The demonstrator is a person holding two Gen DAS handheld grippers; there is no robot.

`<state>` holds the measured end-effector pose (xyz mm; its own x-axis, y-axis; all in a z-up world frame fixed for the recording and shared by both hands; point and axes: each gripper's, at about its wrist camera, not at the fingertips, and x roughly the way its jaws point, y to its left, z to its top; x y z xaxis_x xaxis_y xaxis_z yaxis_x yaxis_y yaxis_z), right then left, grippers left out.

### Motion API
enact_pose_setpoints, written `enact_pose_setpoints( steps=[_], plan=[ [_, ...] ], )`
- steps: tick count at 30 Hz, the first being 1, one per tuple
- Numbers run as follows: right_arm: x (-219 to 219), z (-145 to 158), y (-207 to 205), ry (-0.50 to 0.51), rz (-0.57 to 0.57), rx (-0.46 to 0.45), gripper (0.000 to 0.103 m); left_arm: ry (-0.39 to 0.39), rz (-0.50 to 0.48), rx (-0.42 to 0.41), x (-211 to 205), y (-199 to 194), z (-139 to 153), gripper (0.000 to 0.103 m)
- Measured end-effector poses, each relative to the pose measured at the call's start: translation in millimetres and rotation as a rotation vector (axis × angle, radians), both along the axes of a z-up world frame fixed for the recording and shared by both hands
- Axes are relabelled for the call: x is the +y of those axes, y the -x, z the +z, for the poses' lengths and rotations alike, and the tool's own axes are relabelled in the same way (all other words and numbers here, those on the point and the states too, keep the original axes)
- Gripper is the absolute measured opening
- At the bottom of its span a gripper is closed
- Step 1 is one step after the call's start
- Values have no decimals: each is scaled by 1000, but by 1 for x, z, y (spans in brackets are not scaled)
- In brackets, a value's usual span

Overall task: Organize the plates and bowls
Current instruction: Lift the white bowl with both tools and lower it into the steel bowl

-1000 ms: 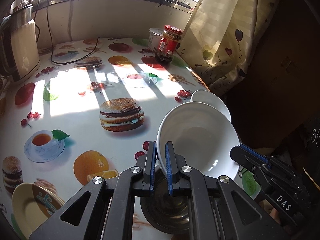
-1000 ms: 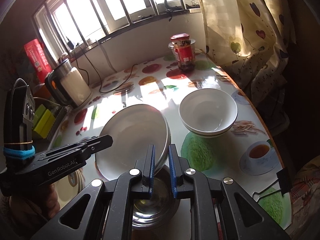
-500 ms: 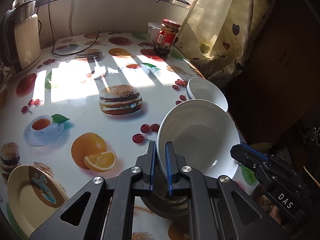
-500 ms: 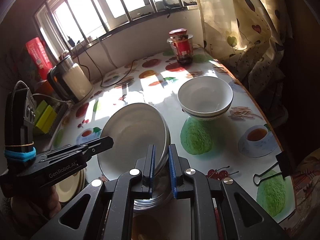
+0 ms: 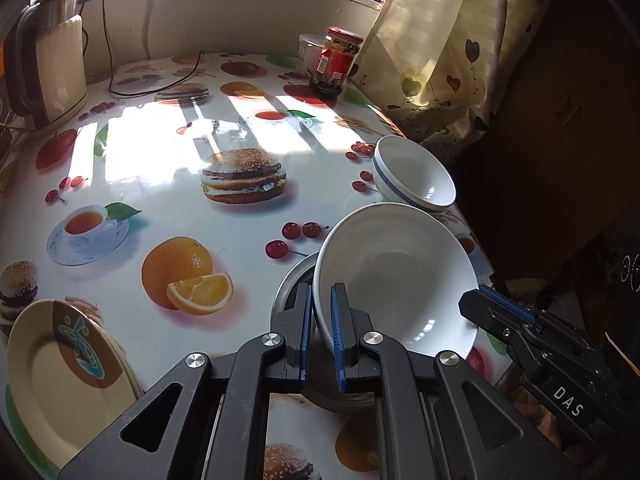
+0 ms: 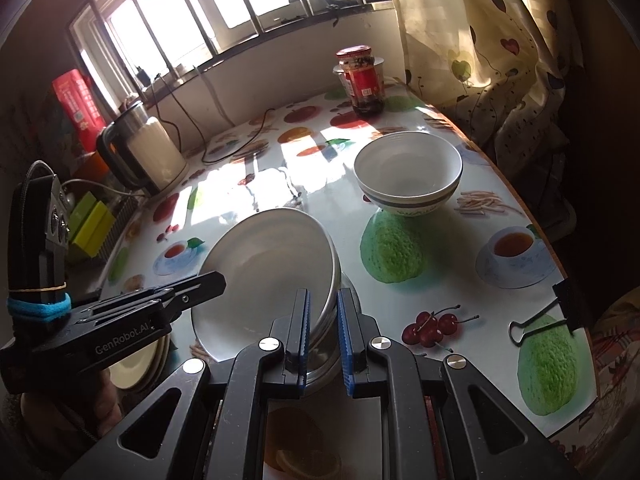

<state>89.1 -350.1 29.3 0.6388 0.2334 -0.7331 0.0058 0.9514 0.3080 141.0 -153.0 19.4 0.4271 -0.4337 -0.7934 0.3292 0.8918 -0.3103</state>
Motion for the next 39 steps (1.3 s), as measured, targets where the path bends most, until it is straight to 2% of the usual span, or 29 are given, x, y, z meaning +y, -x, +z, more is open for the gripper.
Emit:
enact_pose_setpoints(
  steps=[39],
  plan=[
    [3, -21, 2, -13, 9, 56, 14, -34, 9, 44, -1, 4, -20, 10]
  ],
)
